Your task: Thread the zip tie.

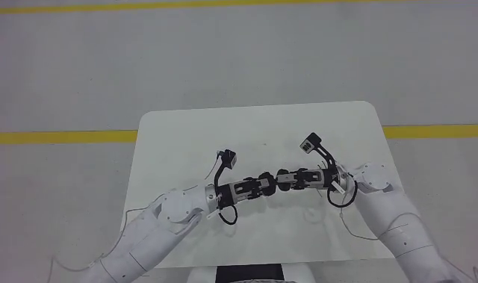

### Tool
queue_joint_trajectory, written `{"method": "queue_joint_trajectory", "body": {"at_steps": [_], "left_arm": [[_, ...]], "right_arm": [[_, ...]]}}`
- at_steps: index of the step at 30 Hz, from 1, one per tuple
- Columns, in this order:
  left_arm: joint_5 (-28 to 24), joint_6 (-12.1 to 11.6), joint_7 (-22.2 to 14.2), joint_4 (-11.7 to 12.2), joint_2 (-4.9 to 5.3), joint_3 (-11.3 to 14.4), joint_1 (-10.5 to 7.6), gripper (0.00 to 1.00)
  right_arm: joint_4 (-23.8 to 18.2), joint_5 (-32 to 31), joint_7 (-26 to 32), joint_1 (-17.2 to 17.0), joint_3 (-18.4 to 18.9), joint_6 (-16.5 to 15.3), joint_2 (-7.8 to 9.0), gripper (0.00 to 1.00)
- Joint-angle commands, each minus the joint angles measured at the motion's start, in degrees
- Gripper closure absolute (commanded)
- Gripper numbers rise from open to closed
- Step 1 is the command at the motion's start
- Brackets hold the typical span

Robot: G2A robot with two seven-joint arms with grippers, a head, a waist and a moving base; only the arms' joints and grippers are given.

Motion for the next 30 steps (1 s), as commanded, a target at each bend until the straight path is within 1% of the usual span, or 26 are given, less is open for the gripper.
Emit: {"method": "queue_joint_trajectory", "body": {"at_steps": [1, 7, 11, 14, 15, 16, 25, 26, 28, 29, 30], "left_arm": [[1.0, 0.0, 0.4, 0.0, 0.08, -0.3, 0.09, 1.0], [4.5, -0.3, 0.4, -0.6, 0.62, -1.8, 0.51, 1.0], [8.6, -1.4, 0.1, -1.5, 1.17, -3.0, 0.96, 1.0], [11.0, -3.9, -2.0, -2.3, 1.49, -3.3, 1.18, 1.0], [11.7, -4.3, -3.4, -2.6, 1.6, -3.2, 1.15, 1.0], [12.4, -4.3, -3.9, -2.7, 1.64, -3.1, 1.02, 1.0], [12.4, -4.3, -3.9, -2.7, 1.64, -3.1, 1.02, 1.0], [13.7, -4.2, -3.7, -2.5, 1.67, -3.1, 0.88, 1.0], [19.9, -4.3, -2.9, -3.6, 1.78, -3.1, 0.26, 1.0], [21.3, -4.3, -0.9, -3.8, 1.79, -3.2, 0.83, 1.0], [22.6, -4.3, 0.1, -4.6, 1.81, -3.3, 1.01, 1.0]], "right_arm": [[0.2, 0.1, -0.3, 0.0, 0.4, 0.0, 0.05, 0.0], [1.2, 0.1, -0.5, -0.2, 3.8, 0.0, 0.68, 0.0], [1.3, -0.2, -0.2, -0.6, 6.4, 0.0, 1.25, 0.0], [1.5, -0.4, -0.4, -0.9, 7.8, 0.0, 1.6, 0.0], [1.5, -0.5, -0.4, -1.0, 8.2, 0.1, 1.72, 0.0], [1.6, -0.6, -0.6, -1.0, 8.5, 0.3, 1.81, 0.0], [1.6, -0.7, -1.3, -1.1, 8.8, 0.5, 1.86, 0.0], [1.6, -0.7, -1.3, -1.1, 8.8, 0.5, 1.86, 0.0], [1.6, -0.7, -1.3, -1.1, 8.8, 0.5, 1.86, 0.0], [1.6, -0.7, -1.3, -1.1, 8.8, 0.5, 1.86, 0.0], [1.6, -0.7, -1.3, -1.1, 8.8, 0.5, 1.86, 0.0]]}}
